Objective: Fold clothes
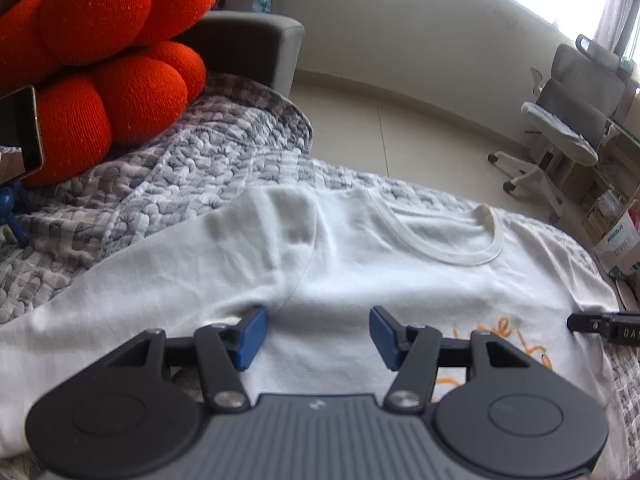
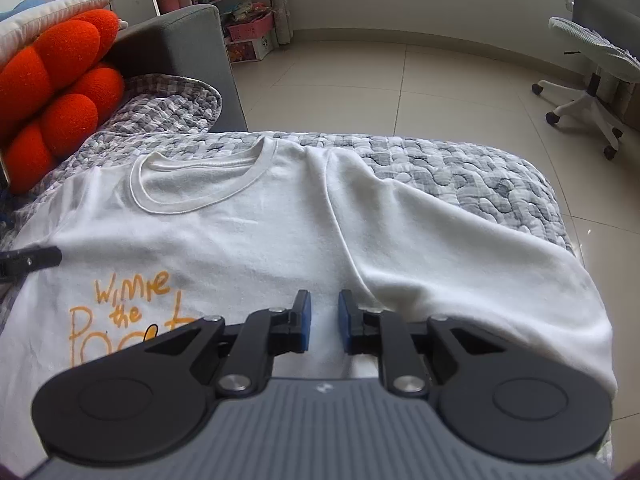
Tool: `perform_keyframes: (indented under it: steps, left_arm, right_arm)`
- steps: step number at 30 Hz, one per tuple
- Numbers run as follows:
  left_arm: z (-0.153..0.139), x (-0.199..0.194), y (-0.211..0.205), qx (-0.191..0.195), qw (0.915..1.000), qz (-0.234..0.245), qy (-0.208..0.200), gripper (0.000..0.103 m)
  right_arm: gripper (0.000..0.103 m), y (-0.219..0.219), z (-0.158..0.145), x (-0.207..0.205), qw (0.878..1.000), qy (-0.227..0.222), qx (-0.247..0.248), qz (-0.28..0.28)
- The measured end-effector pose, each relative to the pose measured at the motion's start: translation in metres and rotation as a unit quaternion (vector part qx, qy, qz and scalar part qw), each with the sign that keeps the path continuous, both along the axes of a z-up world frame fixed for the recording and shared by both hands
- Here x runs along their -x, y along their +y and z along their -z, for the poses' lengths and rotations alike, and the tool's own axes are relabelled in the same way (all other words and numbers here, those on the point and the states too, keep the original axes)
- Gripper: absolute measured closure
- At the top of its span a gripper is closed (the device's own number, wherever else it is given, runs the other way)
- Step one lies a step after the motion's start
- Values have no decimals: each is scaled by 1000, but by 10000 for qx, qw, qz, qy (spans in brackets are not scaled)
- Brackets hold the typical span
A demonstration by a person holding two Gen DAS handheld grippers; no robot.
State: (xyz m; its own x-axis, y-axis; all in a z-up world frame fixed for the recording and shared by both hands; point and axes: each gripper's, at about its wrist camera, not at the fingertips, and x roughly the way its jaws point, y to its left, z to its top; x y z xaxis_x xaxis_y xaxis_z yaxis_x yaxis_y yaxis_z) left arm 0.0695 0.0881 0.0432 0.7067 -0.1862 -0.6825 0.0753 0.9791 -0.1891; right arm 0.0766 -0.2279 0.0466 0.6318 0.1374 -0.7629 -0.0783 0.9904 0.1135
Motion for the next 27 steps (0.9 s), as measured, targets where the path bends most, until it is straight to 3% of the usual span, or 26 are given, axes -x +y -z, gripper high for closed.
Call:
perform_keyframes:
  steps: [3, 9, 27]
  left_arm:
    - [1, -2, 1, 24, 10000, -5, 22, 44]
    - [6, -1, -7, -322, 9994, 118, 69, 44]
    - [7, 0, -9, -457, 9988, 182, 76, 44]
  right_arm:
    - [84, 0, 1, 1, 10000, -10, 45, -57]
    - [84, 2, 0, 1, 9999, -13, 100, -71]
    - [83, 6, 0, 4, 9996, -6, 257, -110]
